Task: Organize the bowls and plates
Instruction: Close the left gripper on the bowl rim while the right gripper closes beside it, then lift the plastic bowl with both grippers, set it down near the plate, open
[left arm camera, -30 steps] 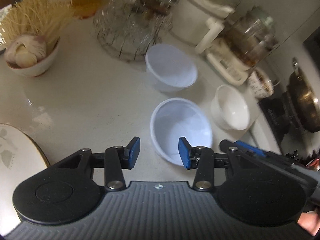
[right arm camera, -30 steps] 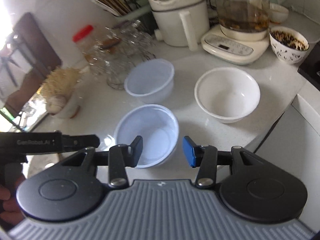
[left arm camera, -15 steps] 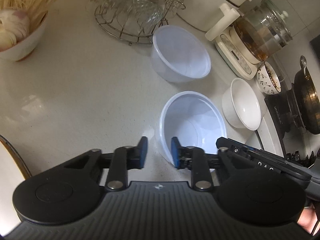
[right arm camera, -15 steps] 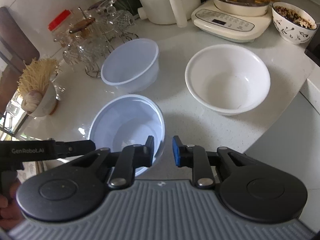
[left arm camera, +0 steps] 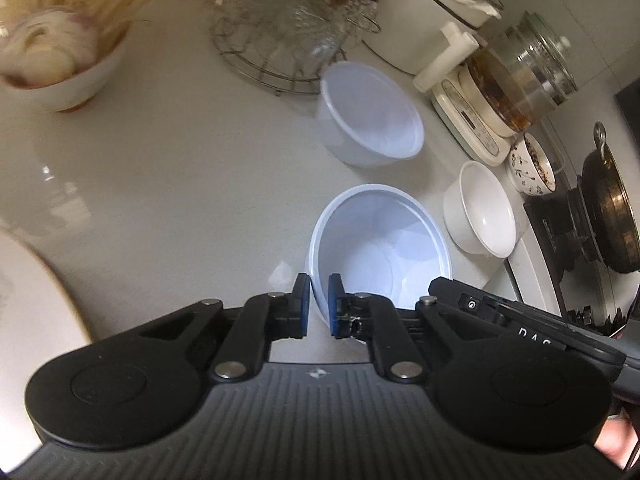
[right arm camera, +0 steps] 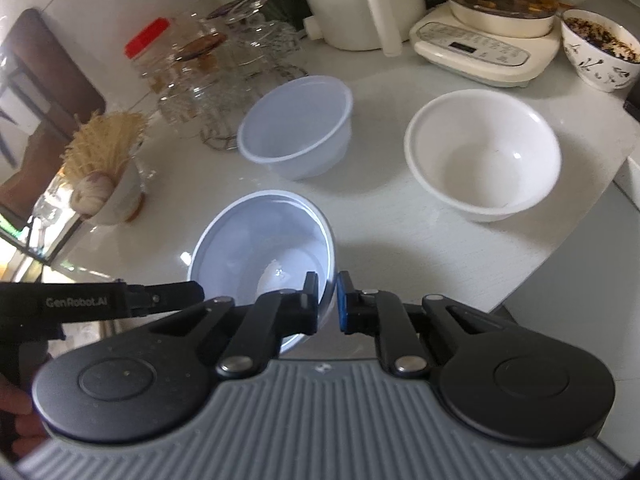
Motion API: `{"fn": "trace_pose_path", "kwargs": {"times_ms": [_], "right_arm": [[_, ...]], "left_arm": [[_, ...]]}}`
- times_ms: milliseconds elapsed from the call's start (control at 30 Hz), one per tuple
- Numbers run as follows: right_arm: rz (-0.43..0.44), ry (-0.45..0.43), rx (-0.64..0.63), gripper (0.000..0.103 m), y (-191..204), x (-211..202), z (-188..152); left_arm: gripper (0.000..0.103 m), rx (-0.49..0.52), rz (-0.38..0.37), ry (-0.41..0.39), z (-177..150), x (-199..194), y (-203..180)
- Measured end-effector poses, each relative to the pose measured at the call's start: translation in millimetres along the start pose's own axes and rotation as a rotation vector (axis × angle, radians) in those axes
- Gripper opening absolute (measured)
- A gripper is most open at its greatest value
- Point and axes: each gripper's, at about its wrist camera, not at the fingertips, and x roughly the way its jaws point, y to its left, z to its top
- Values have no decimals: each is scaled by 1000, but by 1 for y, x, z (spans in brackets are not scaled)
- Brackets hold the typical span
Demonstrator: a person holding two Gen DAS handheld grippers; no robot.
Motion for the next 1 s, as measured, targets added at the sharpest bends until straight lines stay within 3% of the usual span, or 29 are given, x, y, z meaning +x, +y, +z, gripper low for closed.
{"fn": "trace_pose_path", "kwargs": {"times_ms": [233, 433, 1000], "right_arm": [[62, 0, -62, 12, 25, 1, -2], [87, 27, -114, 12, 42, 14, 1], [76, 112, -113, 13, 45, 39, -3]], "left_arm": [[11, -67, 34, -53, -13, -29, 22], [11, -110, 73, -52, -15, -37, 37], [12, -162, 103, -46, -16, -25, 53]]}}
